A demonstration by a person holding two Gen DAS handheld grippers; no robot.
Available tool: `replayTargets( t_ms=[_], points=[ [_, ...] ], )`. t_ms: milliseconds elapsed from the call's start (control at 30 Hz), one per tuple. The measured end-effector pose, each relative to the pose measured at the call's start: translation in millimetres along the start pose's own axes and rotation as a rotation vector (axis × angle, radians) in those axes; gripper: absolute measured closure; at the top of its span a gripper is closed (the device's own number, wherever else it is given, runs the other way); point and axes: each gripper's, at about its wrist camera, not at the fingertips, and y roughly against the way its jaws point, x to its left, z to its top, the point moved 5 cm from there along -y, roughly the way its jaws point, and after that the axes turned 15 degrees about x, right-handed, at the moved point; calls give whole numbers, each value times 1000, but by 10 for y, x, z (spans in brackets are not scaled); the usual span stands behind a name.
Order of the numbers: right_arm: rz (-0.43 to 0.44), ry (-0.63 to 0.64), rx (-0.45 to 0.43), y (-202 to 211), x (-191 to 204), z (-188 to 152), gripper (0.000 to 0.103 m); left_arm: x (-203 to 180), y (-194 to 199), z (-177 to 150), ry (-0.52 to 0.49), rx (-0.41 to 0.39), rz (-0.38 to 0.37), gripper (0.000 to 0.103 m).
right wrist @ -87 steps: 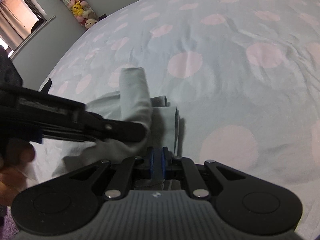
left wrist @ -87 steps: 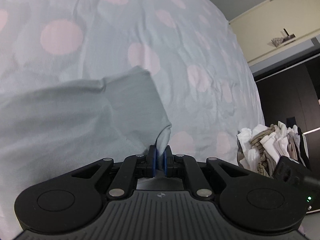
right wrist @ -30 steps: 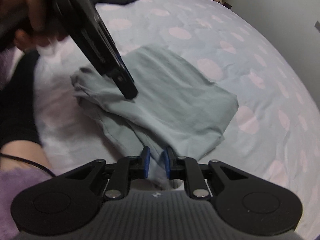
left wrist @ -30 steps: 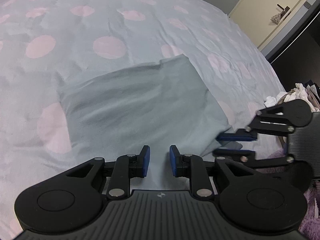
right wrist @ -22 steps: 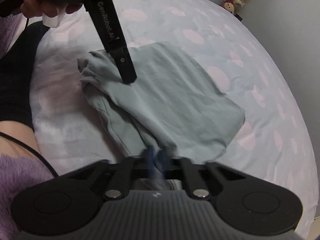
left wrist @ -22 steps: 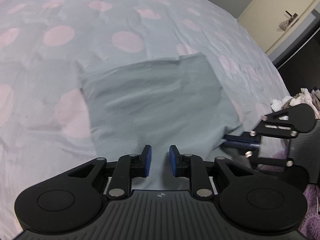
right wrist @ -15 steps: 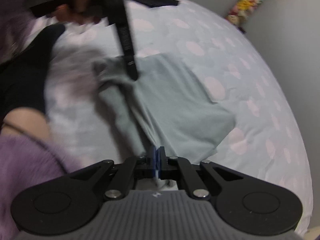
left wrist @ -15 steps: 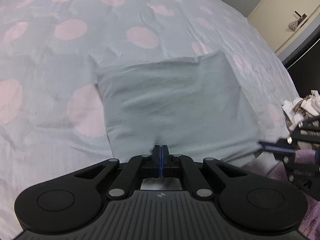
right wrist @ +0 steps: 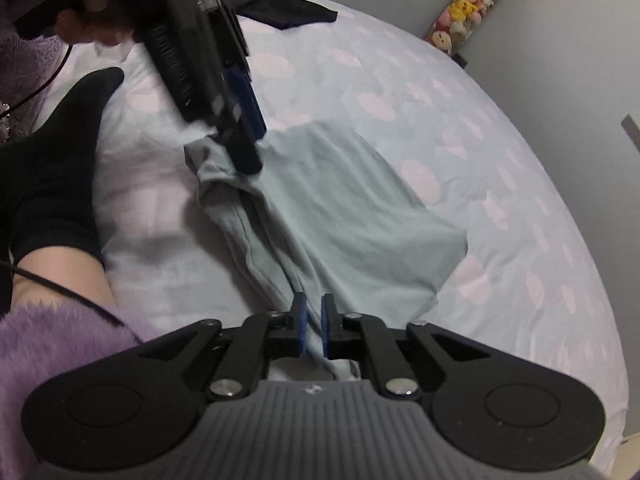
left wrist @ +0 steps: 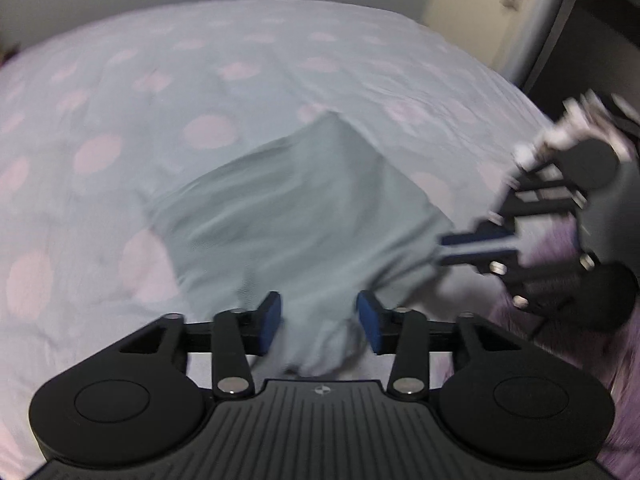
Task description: Fold clothes
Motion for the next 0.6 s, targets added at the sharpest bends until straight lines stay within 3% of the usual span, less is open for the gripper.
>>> replayTargets(
  t_ms=[133,267,467,600],
  points=[
    [-23,66,8,-107,96,108,94,-95,-160,-3,-22,31,43,65],
    [-26,74,37,-267,112,160,94,-55,-222,5,2,37,38,98],
    [4,83,58,-271,100,99,100,30,-141,-99,-45,86,15,101],
    [22,98,82,-305,131,56,101,94,-292,-180,10,121,-31,100]
  ],
)
